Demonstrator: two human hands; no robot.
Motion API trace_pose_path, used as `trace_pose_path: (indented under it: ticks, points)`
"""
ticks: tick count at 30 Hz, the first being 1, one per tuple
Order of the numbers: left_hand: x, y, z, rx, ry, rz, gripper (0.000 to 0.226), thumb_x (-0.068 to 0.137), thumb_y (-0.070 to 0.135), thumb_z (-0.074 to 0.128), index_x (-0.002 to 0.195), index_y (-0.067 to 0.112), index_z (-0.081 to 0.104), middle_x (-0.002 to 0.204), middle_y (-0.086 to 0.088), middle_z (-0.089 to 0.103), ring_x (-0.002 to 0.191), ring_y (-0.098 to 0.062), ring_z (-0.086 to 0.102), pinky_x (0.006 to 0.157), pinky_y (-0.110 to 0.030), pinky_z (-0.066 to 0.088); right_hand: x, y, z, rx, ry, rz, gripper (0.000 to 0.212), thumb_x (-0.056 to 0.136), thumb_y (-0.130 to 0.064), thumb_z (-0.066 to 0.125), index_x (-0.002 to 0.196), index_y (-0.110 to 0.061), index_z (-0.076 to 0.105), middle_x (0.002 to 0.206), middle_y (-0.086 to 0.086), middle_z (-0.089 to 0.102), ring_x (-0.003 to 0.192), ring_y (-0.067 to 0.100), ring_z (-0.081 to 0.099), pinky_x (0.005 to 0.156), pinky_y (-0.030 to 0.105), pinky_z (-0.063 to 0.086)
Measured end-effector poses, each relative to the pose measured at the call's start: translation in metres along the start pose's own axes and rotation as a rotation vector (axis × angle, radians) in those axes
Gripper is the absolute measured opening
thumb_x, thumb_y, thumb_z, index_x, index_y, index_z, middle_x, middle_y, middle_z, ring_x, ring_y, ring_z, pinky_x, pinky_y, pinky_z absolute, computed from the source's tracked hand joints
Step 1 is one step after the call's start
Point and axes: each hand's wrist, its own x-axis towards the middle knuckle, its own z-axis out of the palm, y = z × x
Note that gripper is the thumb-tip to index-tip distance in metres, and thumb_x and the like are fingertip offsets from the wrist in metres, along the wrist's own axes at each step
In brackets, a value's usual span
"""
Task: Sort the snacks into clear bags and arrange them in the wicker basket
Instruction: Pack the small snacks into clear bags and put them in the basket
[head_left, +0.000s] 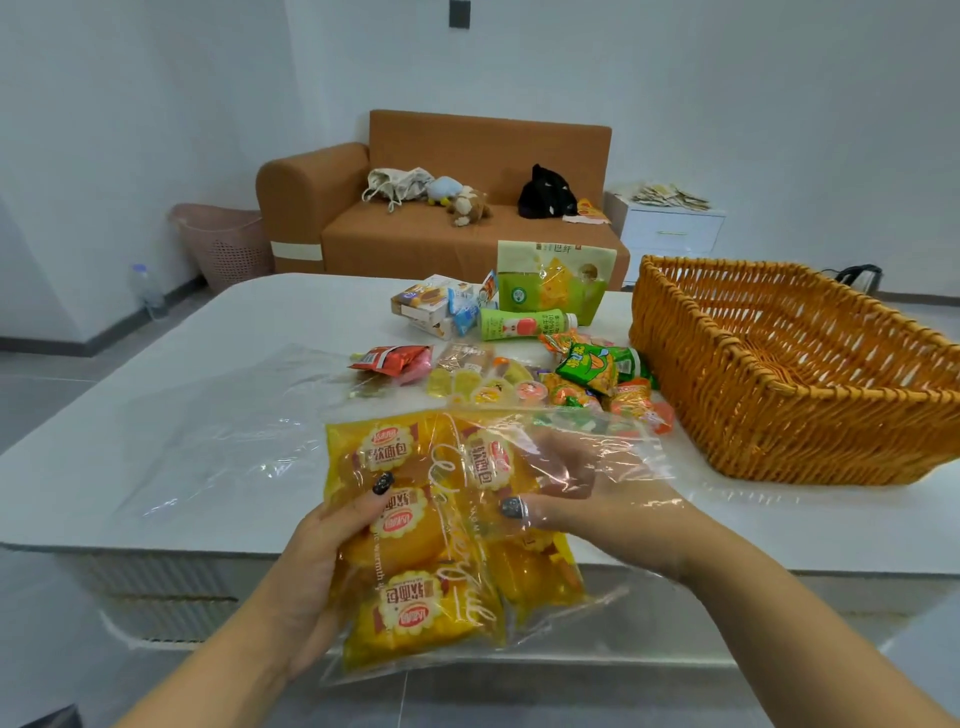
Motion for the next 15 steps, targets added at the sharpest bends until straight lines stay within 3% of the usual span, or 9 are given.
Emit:
trace_pose_path:
  ticks: [2, 4, 7, 9, 11, 15]
  points:
    - [-0.003, -0.003, -0.001, -0.003, -0.003, -0.017, 0.046, 0.071, 0.024, 0.068, 0.115, 0.009, 0.064, 0.103, -0.02, 0.073, 0.083, -0.036, 0.073, 0.07, -0.047, 0.061, 0.003, 0.006, 0.004, -0.038, 0.09, -0.04, 0.04, 0.076, -0.021, 0.08, 0.101, -0.046, 0.061, 0.097, -0.025, 0.066, 0.084, -0.002, 0.067, 0.068, 0.011, 0.052]
    - [-0.003, -0.007, -0.003, -0.001, 0.021, -0.043, 0.053, 0.067, 0.019, 0.077, 0.117, 0.009, 0.064, 0.106, -0.02, 0.072, 0.087, -0.038, 0.072, 0.073, -0.048, 0.06, 0.006, 0.009, 0.009, -0.062, 0.171, -0.034, 0.041, 0.075, -0.021, 0.081, 0.109, -0.039, 0.067, 0.106, -0.009, 0.071, 0.095, 0.005, 0.067, 0.081, 0.02, 0.055]
    - [-0.003, -0.008, -0.004, -0.047, 0.082, -0.049, 0.06, 0.063, 0.022, 0.079, 0.12, 0.009, 0.063, 0.109, -0.02, 0.072, 0.091, -0.038, 0.072, 0.084, -0.051, 0.055, 0.007, 0.007, 0.006, -0.012, 0.161, -0.046, 0.042, 0.076, -0.026, 0.081, 0.115, -0.034, 0.068, 0.107, -0.007, 0.072, 0.1, 0.005, 0.067, 0.091, 0.031, 0.055]
    - [-0.003, -0.009, -0.003, -0.085, 0.093, -0.051, 0.055, 0.069, 0.026, 0.069, 0.12, 0.009, 0.063, 0.107, -0.02, 0.072, 0.086, -0.037, 0.073, 0.085, -0.051, 0.052, 0.005, 0.002, 0.0, 0.078, 0.147, -0.072, 0.038, 0.077, -0.03, 0.079, 0.114, -0.029, 0.068, 0.102, -0.01, 0.073, 0.097, 0.011, 0.069, 0.087, 0.037, 0.057]
    - [-0.003, -0.009, -0.001, -0.109, 0.108, -0.048, 0.05, 0.072, 0.028, 0.062, 0.118, 0.008, 0.064, 0.104, -0.02, 0.073, 0.079, -0.036, 0.073, 0.082, -0.049, 0.052, 0.006, -0.004, -0.008, 0.155, 0.21, -0.129, 0.027, 0.085, -0.02, 0.072, 0.112, -0.021, 0.07, 0.099, -0.016, 0.073, 0.095, 0.012, 0.07, 0.08, 0.029, 0.059]
    - [-0.003, -0.007, 0.0, -0.146, 0.136, -0.034, 0.046, 0.072, 0.03, 0.061, 0.112, 0.008, 0.065, 0.097, -0.02, 0.074, 0.072, -0.033, 0.073, 0.077, -0.046, 0.052, 0.007, -0.008, -0.027, 0.34, 0.48, -0.204, 0.02, 0.091, 0.001, 0.055, 0.101, -0.009, 0.07, 0.089, 0.0, 0.076, 0.086, 0.016, 0.072, 0.071, 0.029, 0.06]
